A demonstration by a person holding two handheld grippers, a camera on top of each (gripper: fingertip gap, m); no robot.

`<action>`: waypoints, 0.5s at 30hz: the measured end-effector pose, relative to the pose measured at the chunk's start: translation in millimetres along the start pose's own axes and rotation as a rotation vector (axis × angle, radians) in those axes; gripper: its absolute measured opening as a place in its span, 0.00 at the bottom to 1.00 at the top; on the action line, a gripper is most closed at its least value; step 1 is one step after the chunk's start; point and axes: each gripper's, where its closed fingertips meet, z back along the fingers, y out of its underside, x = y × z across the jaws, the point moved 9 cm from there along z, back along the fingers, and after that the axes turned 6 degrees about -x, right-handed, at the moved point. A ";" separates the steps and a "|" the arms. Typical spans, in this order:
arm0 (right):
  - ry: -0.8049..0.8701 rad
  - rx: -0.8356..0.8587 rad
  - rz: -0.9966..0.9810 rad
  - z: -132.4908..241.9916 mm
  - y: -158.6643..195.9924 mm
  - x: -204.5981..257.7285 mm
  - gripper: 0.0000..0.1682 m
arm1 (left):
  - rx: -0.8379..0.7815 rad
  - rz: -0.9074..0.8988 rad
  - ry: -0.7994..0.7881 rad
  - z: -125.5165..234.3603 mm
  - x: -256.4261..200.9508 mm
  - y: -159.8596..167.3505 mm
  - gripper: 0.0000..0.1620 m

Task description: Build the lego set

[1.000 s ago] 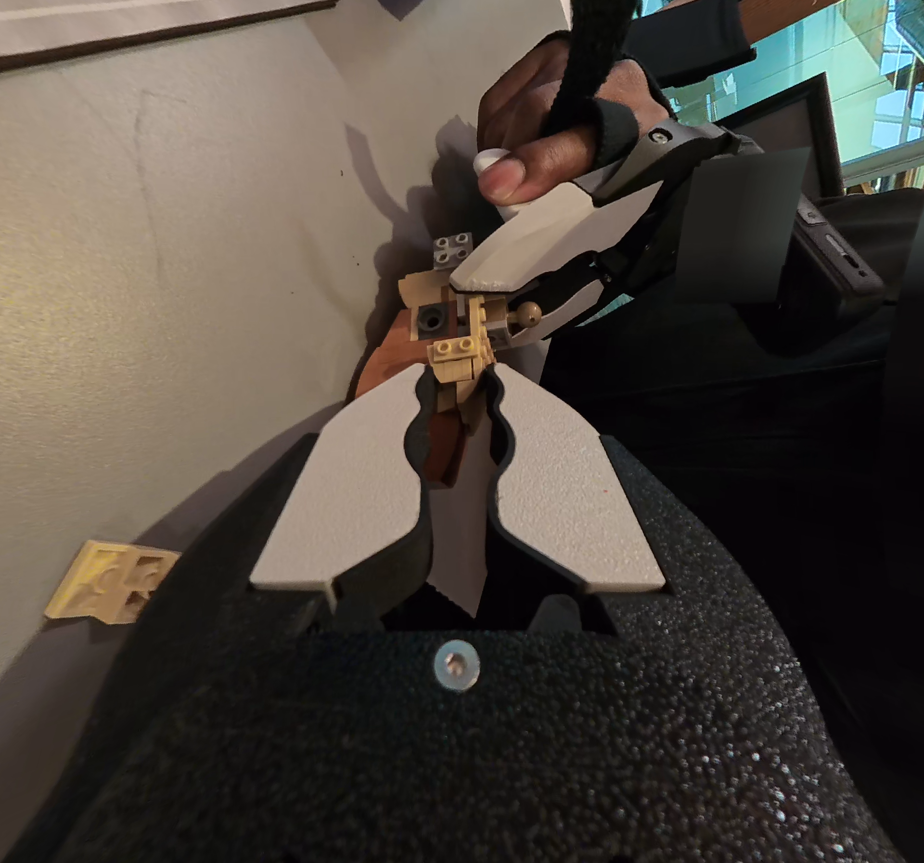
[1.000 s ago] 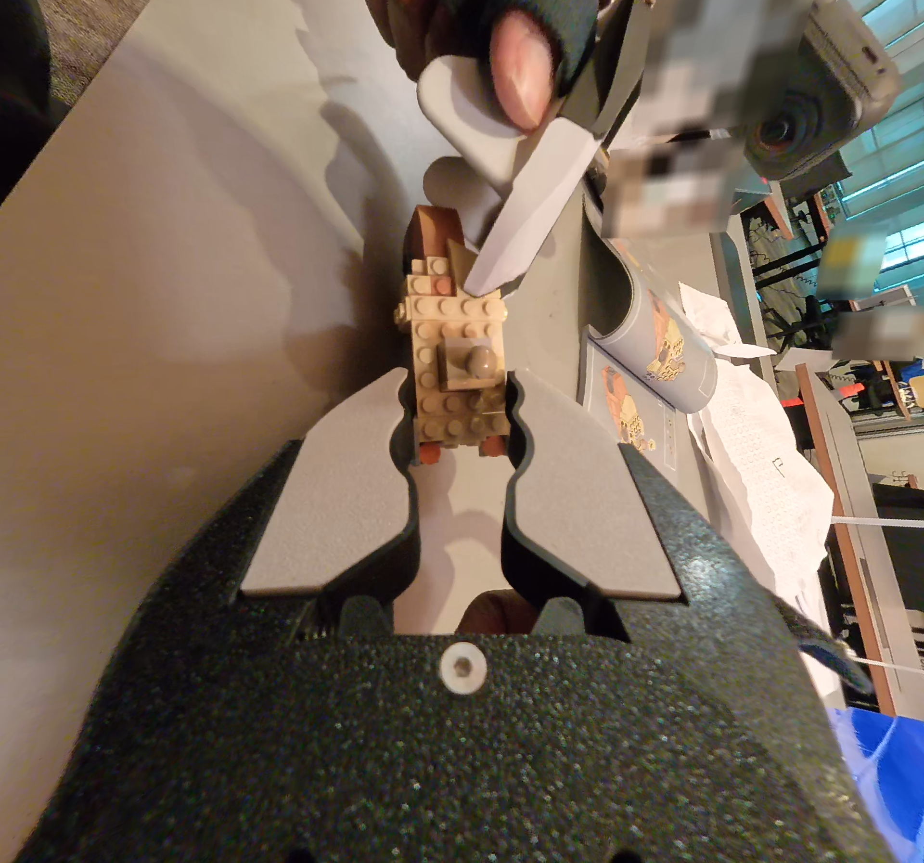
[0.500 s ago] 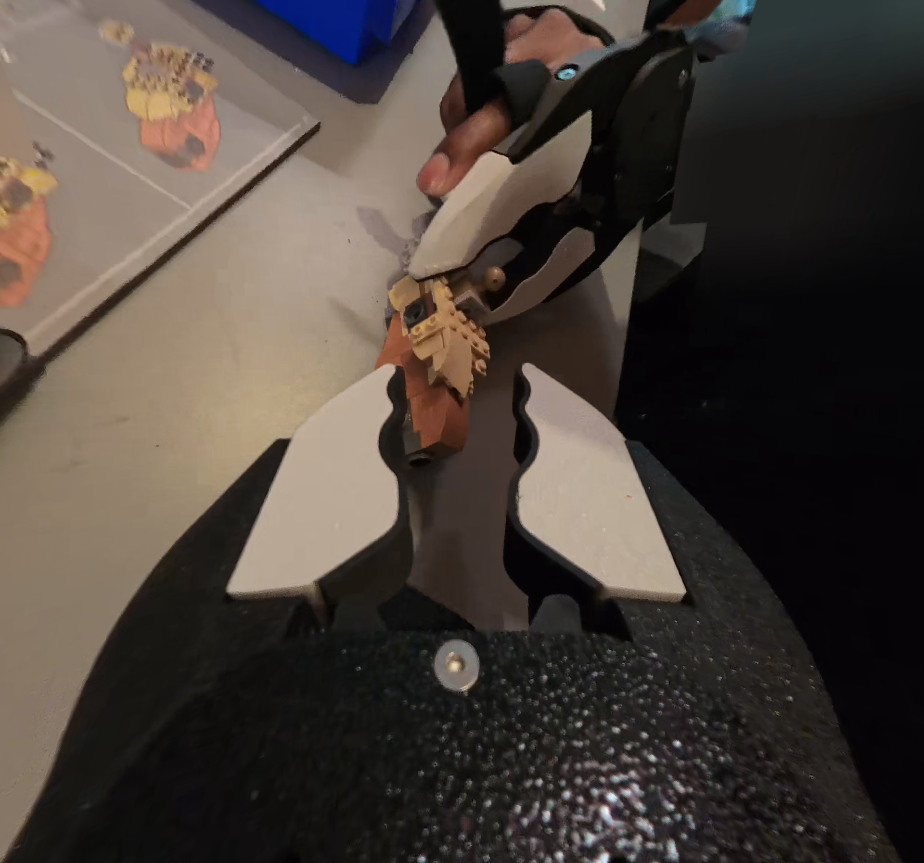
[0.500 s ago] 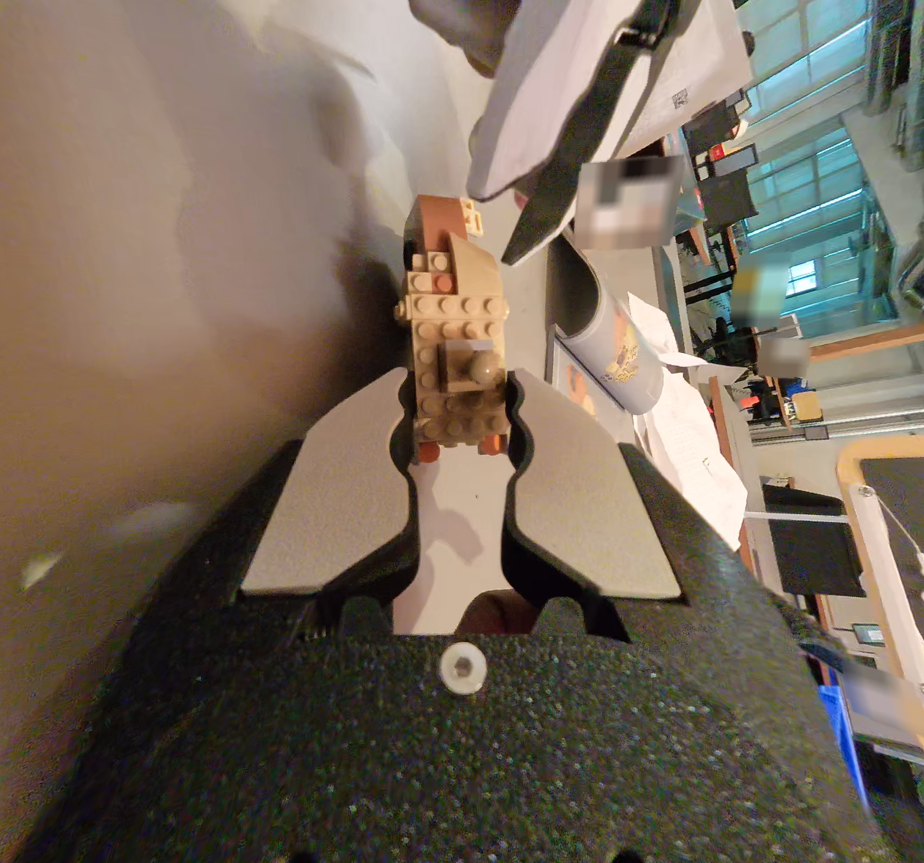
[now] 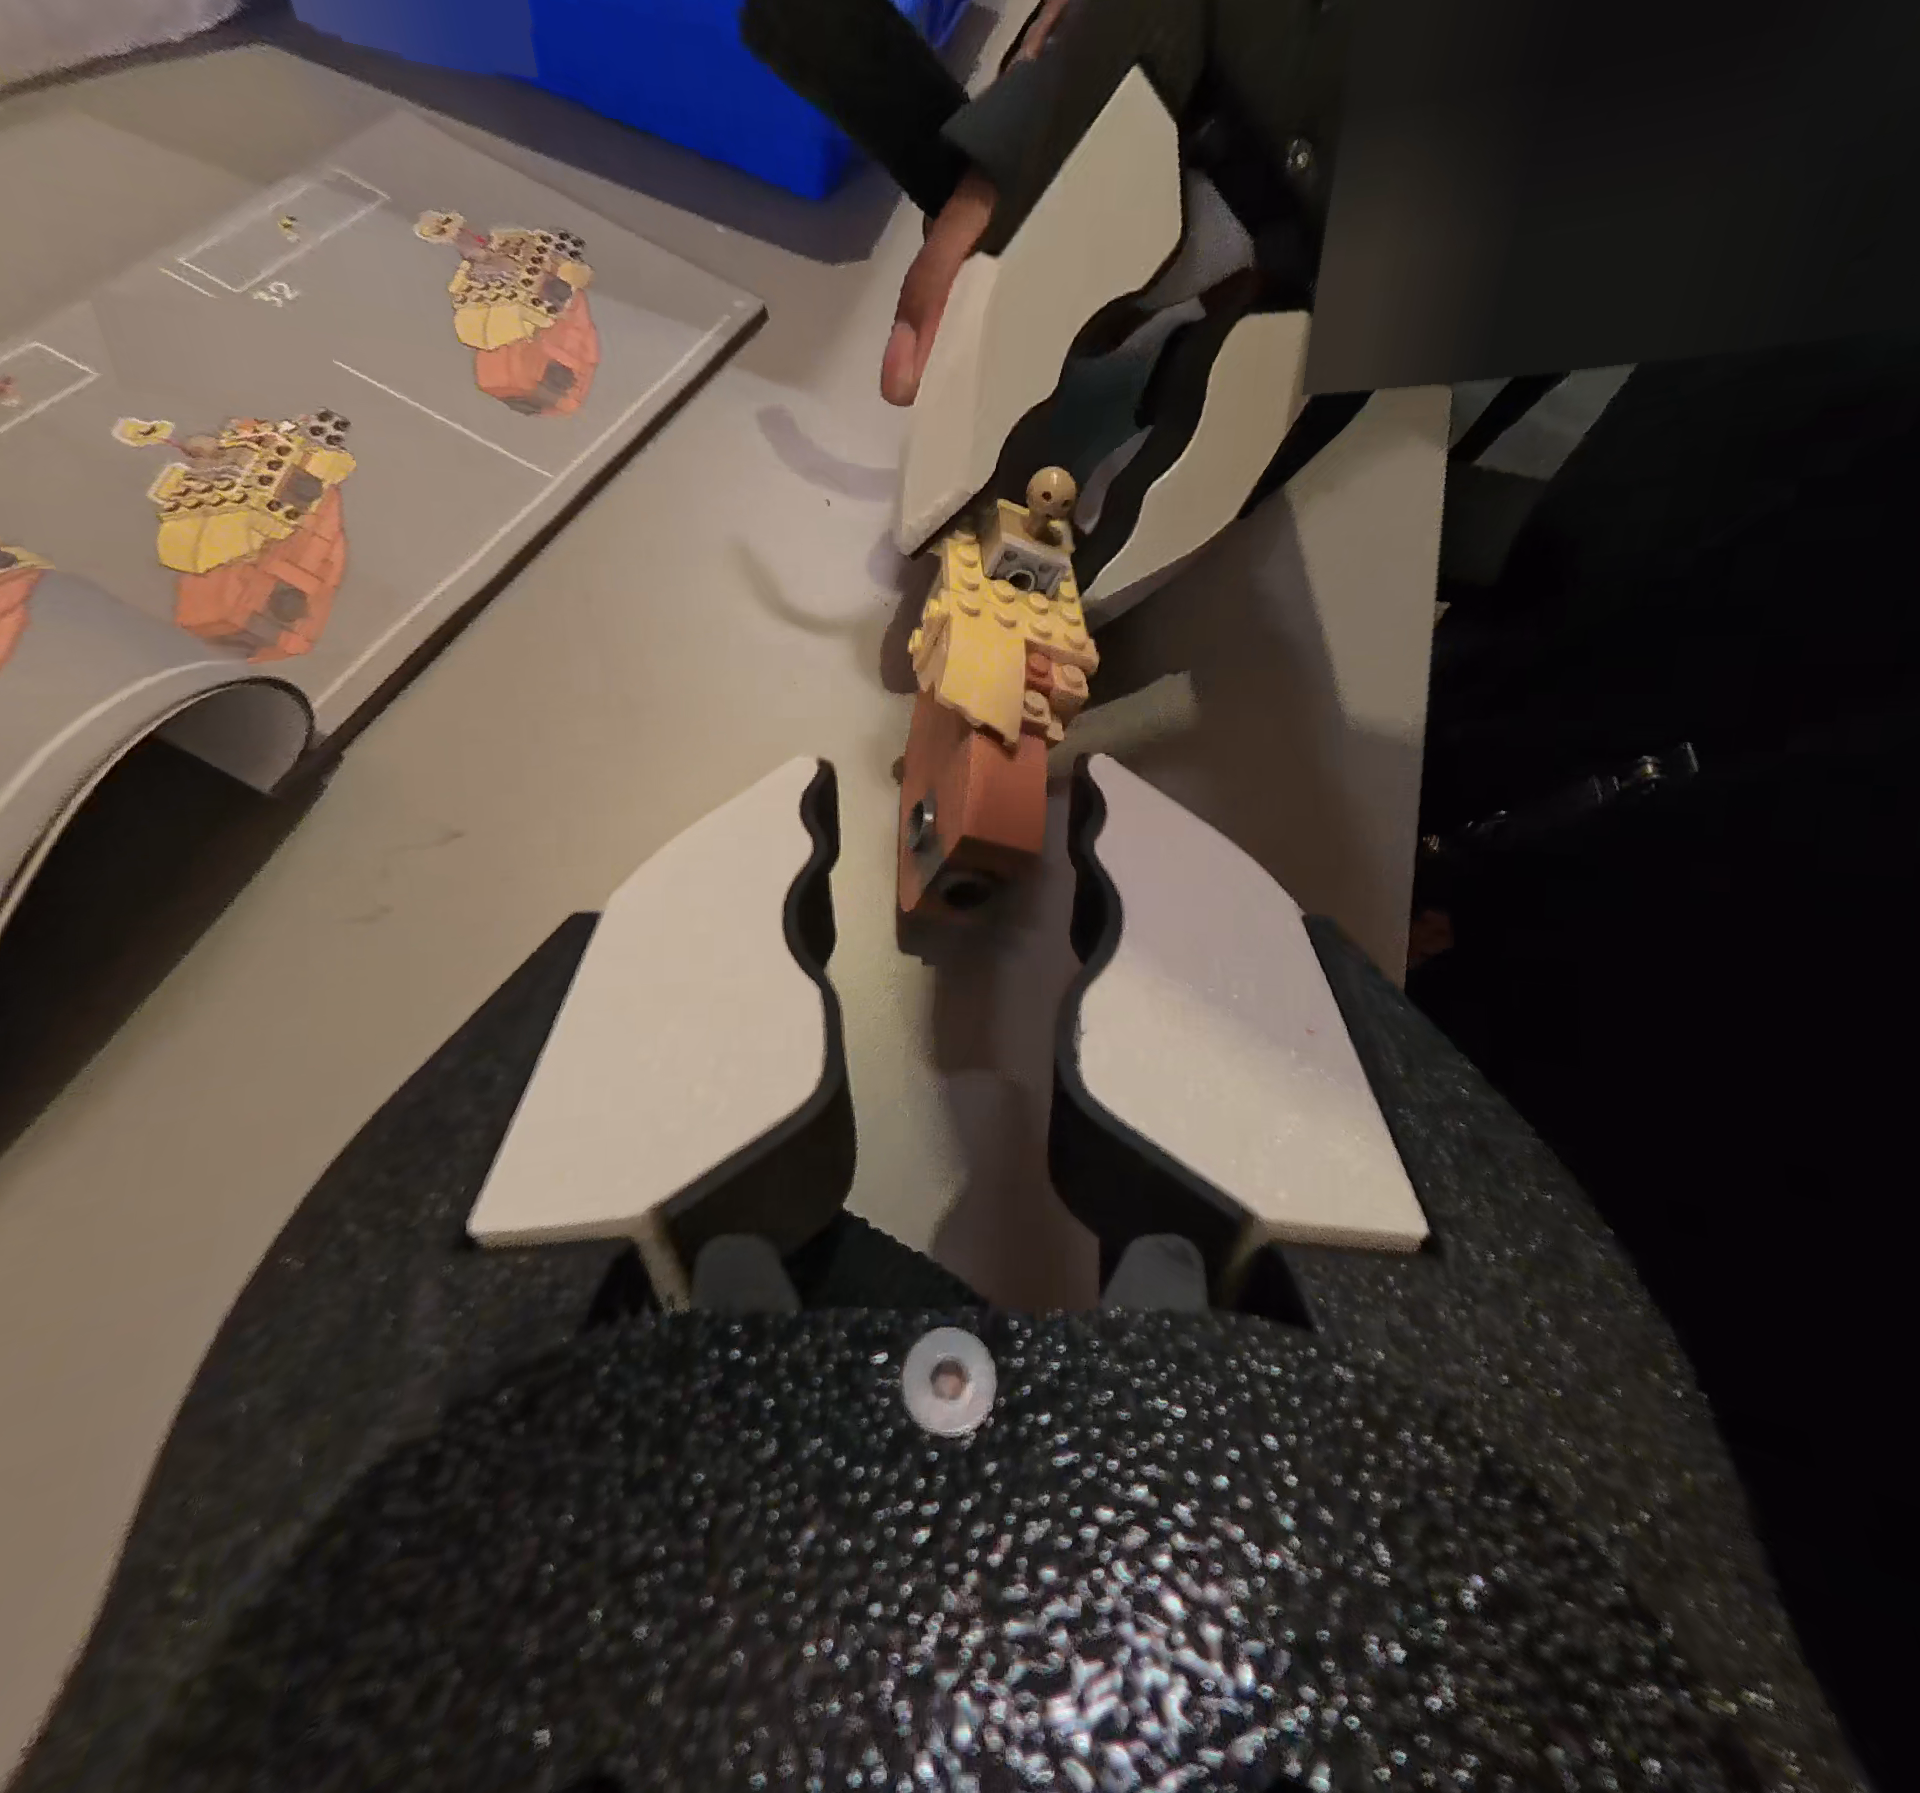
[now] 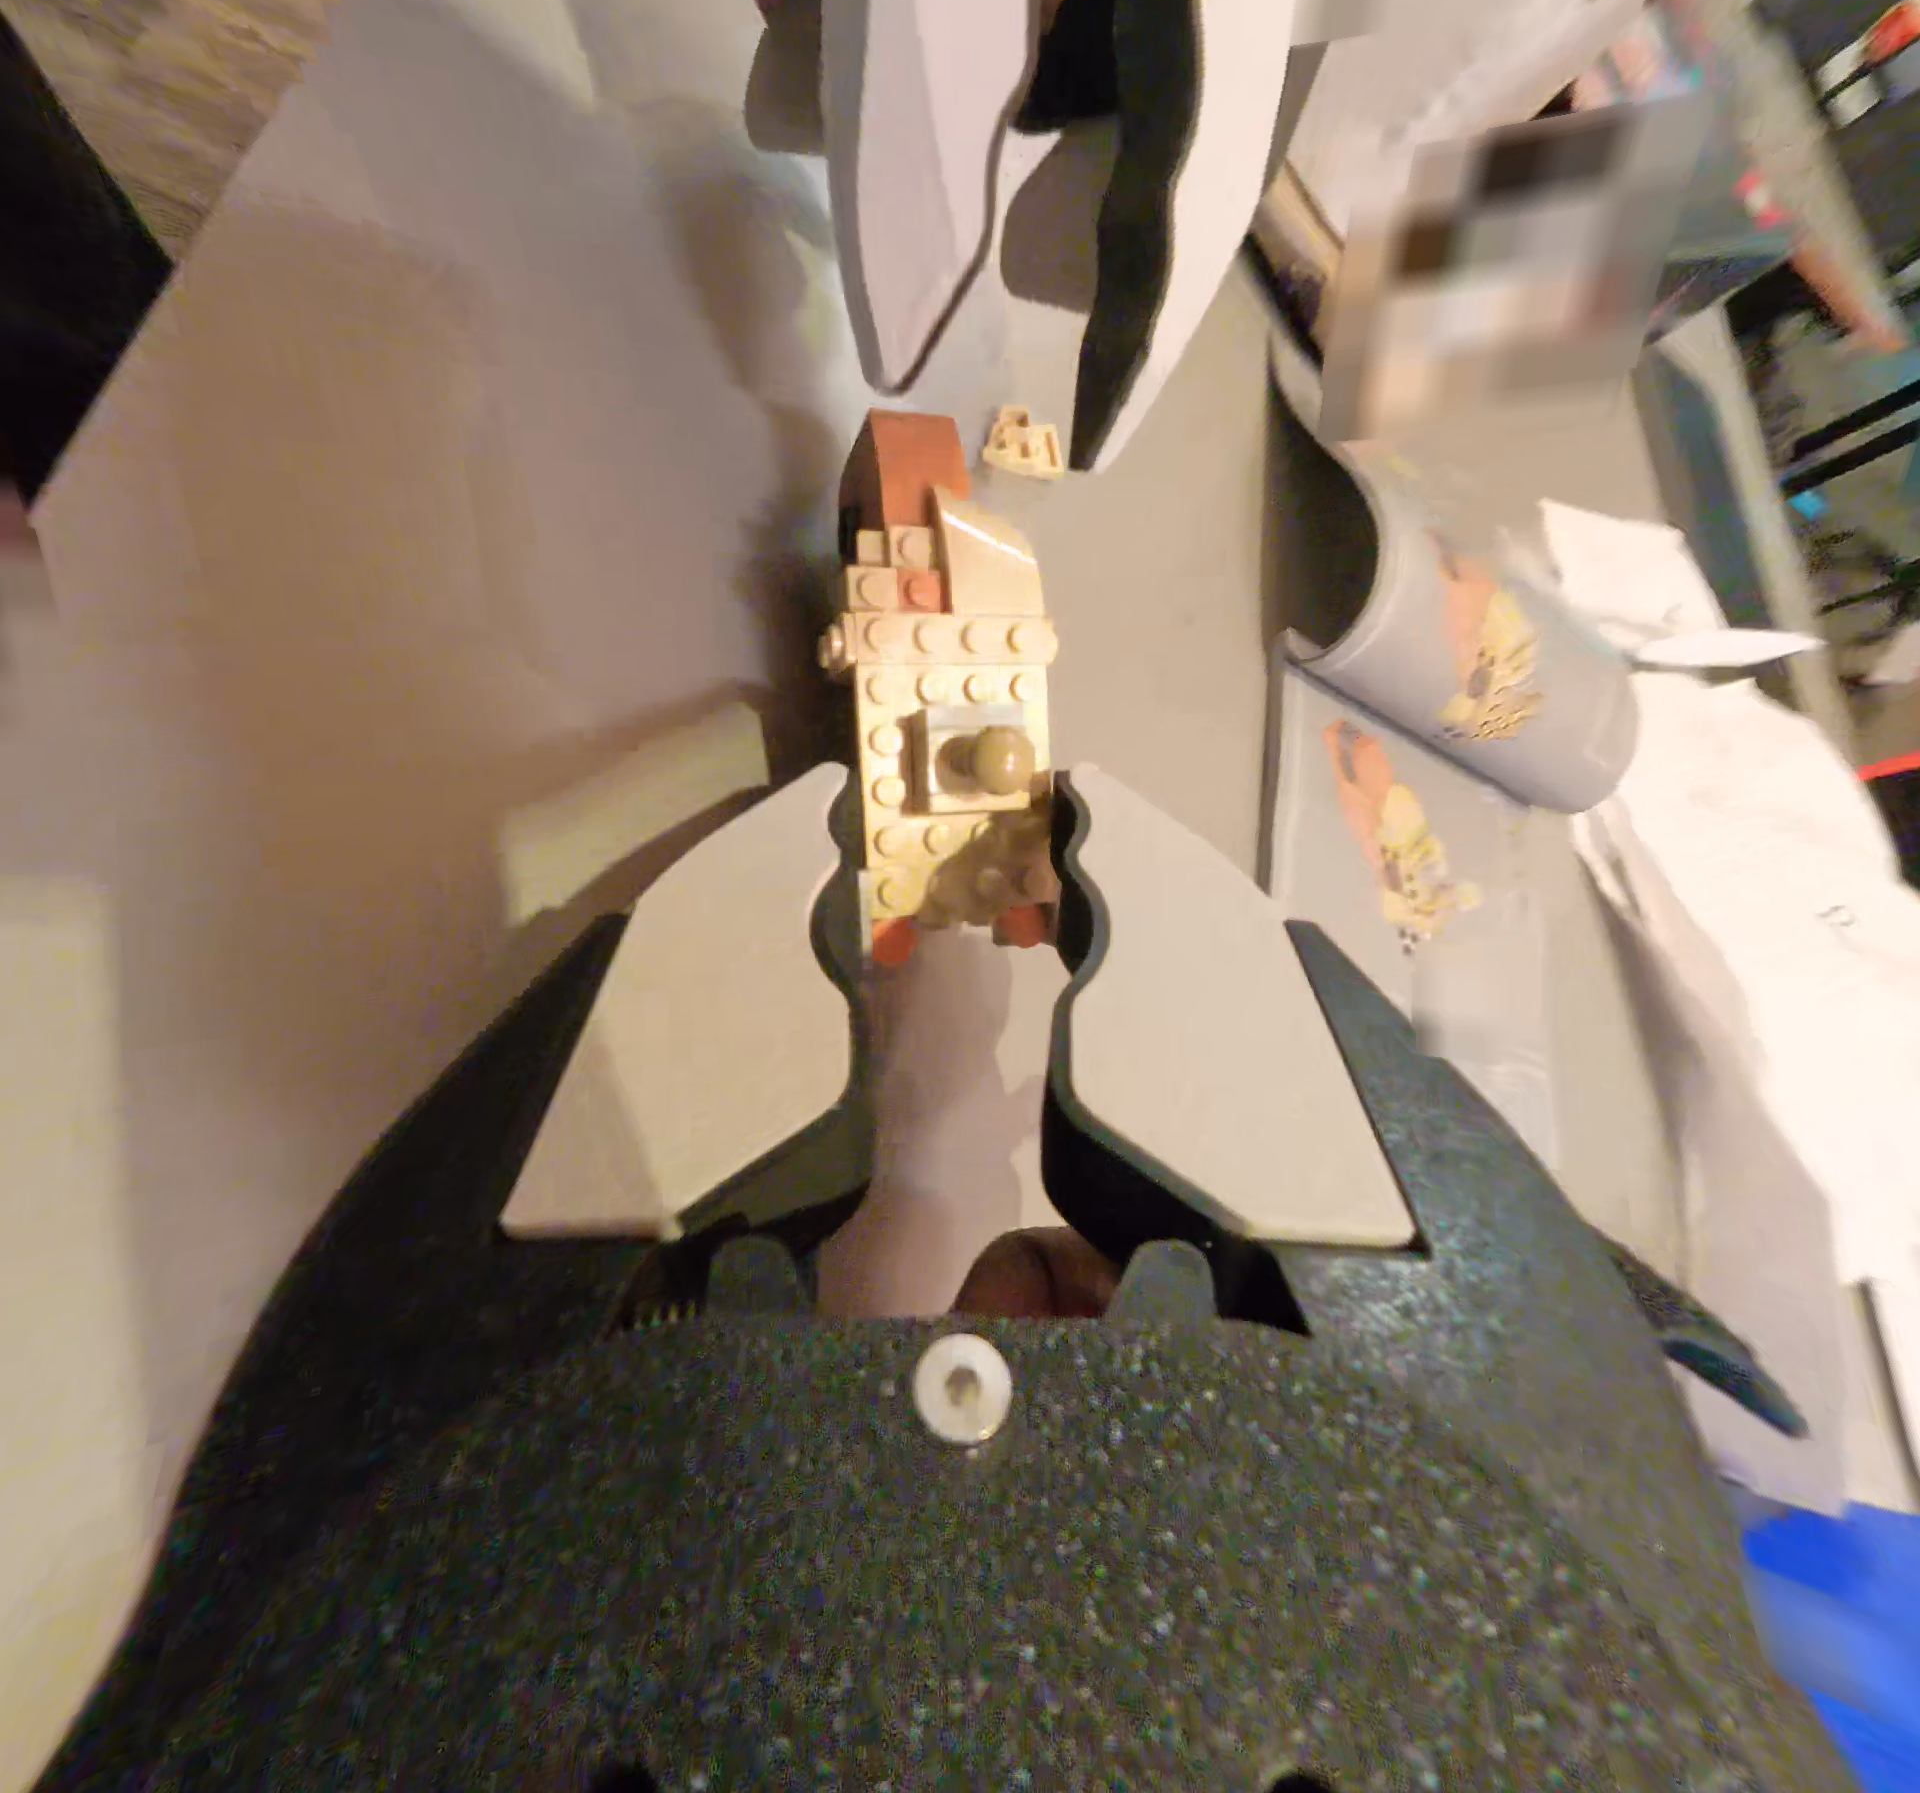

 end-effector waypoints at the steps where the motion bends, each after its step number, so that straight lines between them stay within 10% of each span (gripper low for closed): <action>1: -0.025 0.016 -0.034 -0.2 -0.4 -3.1 0.20 | -0.013 0.012 -0.001 3.6 2.8 1.9 0.26; 15: -0.152 0.078 -0.237 -10.9 -0.8 -21.3 0.20 | 0.003 0.074 -0.123 34.8 25.7 36.4 0.28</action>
